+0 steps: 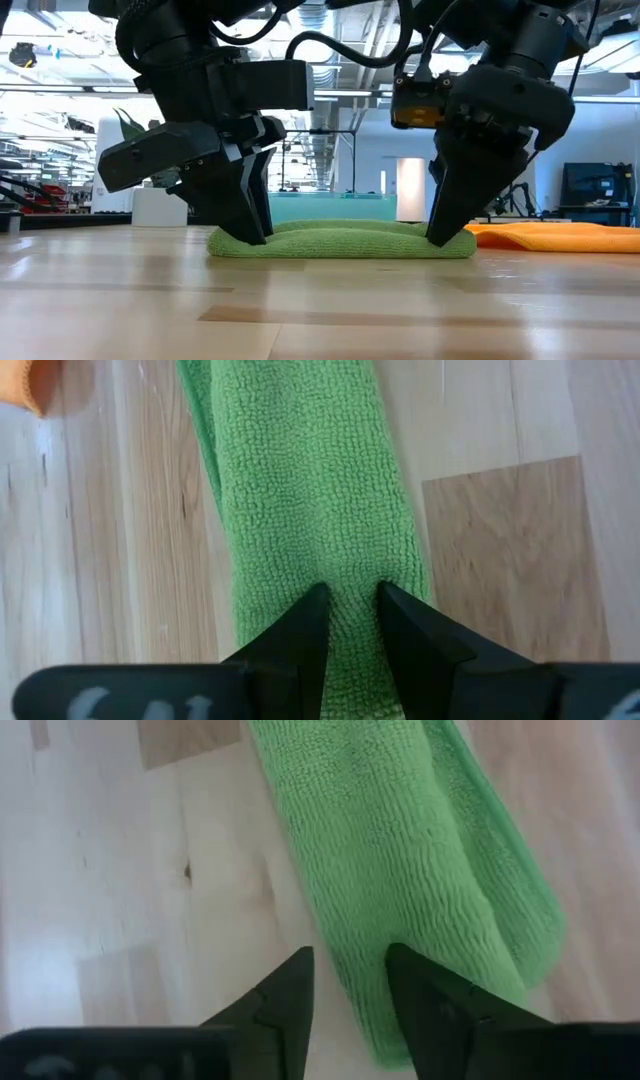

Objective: Roll microfiber towels into tight, uniform cylinder then place into a basket
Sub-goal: Roll the green towel, then put the rolled green towel into the blue bin

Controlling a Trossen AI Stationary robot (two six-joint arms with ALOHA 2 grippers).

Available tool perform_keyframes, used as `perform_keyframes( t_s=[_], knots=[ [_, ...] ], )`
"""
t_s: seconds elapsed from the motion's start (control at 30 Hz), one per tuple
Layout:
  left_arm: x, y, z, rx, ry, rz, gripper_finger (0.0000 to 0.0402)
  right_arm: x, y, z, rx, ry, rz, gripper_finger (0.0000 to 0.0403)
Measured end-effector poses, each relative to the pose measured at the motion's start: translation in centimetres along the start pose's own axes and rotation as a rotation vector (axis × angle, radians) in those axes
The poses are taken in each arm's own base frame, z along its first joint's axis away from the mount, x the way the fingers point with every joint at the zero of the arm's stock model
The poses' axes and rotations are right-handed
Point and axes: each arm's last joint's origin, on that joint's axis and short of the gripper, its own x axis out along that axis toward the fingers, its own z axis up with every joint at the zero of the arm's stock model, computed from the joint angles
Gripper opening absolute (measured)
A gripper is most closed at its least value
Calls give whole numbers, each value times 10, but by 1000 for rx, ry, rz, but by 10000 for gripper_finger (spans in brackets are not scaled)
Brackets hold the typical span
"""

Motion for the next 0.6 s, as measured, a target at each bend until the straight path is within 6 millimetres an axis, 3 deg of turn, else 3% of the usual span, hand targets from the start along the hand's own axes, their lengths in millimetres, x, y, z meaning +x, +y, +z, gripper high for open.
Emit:
perform_keyframes(
  t_s=[0.33, 0.47, 0.6],
  knots=[
    [-1, 0, -2, 1, 19, -1, 88, -65, -12, -8, -164, -50, 6, 158],
    [-1, 0, -2, 0, 18, -1, 88, -88, -22, -23, -195, -176, 52, 154],
    [-1, 0, -2, -8, 17, -1, 88, -94, -32, -38, -170, -384, 135, 153]
  ],
)
